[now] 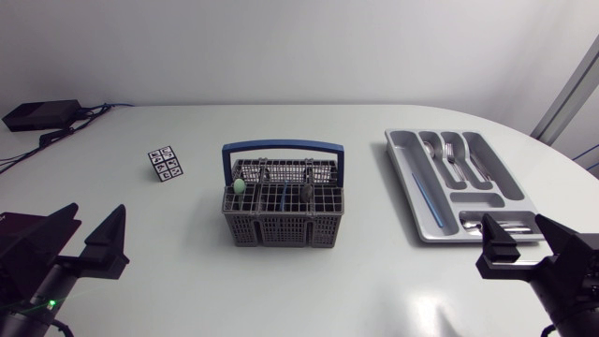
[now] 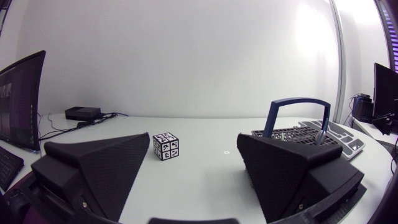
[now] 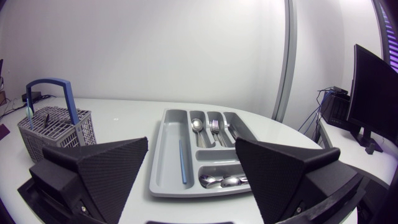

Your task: Transfer all utensils from the basket to the drawer tray.

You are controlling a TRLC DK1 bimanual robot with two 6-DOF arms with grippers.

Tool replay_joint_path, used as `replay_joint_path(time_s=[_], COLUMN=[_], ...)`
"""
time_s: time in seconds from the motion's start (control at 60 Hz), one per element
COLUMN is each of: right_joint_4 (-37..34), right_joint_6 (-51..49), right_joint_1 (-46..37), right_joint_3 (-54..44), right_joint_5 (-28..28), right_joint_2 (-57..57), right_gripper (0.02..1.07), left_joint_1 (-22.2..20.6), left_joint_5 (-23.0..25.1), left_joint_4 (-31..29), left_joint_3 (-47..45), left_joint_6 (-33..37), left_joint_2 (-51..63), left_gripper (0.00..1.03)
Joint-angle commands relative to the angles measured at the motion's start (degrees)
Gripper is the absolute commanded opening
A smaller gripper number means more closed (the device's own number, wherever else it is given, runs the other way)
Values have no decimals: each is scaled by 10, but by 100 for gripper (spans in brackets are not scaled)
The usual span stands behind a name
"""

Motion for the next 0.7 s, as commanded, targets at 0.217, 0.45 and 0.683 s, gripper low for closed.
replay_joint_path(time_s=[0.217, 0.45, 0.683], right_joint_4=[-8, 0, 26], right_joint_6=[10, 9, 9], right_joint_1=[8, 29, 49], right_joint_3=[-3, 11, 48], right_joint_5=[2, 2, 2], right_joint_2=[-4, -1, 79], right_gripper=[103, 103, 102], left_joint_1=[-1, -2, -7], left_joint_5=[-8, -9, -9], left_joint_4=[-12, -31, -24], left_joint_3=[1, 55, 132], left_joint_6=[6, 6, 7], left_joint_2=[-5, 10, 133], left_gripper=[98, 97, 96])
